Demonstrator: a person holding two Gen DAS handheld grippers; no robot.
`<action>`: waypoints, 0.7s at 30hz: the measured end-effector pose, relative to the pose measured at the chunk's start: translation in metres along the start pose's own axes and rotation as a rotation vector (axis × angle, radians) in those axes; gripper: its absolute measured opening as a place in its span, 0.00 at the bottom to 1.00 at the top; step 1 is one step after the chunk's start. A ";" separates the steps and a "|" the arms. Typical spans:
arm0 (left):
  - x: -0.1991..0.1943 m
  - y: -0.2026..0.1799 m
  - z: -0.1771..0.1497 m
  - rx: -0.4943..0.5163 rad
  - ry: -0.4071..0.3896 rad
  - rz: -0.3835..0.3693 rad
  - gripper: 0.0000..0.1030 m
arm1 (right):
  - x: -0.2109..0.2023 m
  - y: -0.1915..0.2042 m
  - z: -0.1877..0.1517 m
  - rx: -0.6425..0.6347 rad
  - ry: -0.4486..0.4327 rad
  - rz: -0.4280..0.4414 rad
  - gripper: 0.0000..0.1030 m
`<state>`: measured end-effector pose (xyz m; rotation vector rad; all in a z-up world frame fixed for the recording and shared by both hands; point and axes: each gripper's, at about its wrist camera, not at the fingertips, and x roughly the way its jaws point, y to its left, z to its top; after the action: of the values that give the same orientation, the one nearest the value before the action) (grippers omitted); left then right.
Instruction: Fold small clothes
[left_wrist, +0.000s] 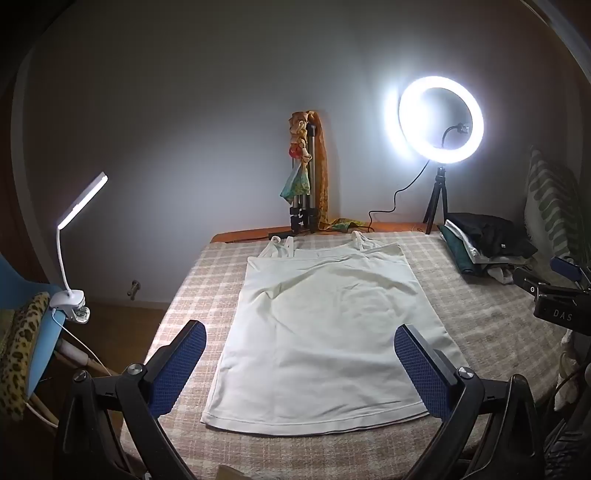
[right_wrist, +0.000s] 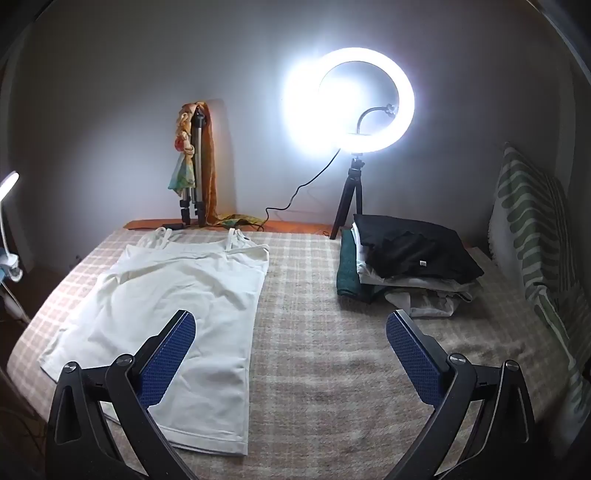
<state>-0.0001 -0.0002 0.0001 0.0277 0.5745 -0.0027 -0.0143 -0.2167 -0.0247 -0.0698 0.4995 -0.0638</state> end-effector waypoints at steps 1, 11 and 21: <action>0.000 0.000 0.000 -0.003 0.000 -0.002 1.00 | 0.000 0.000 0.000 0.005 0.000 0.003 1.00; 0.000 0.002 -0.004 -0.023 -0.007 0.004 1.00 | 0.002 -0.003 0.000 0.005 -0.003 0.002 1.00; 0.000 0.000 -0.001 -0.018 -0.002 0.005 1.00 | 0.002 -0.008 0.002 0.016 -0.006 0.004 1.00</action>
<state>-0.0002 -0.0005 -0.0008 0.0112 0.5722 0.0069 -0.0116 -0.2251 -0.0234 -0.0532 0.4926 -0.0637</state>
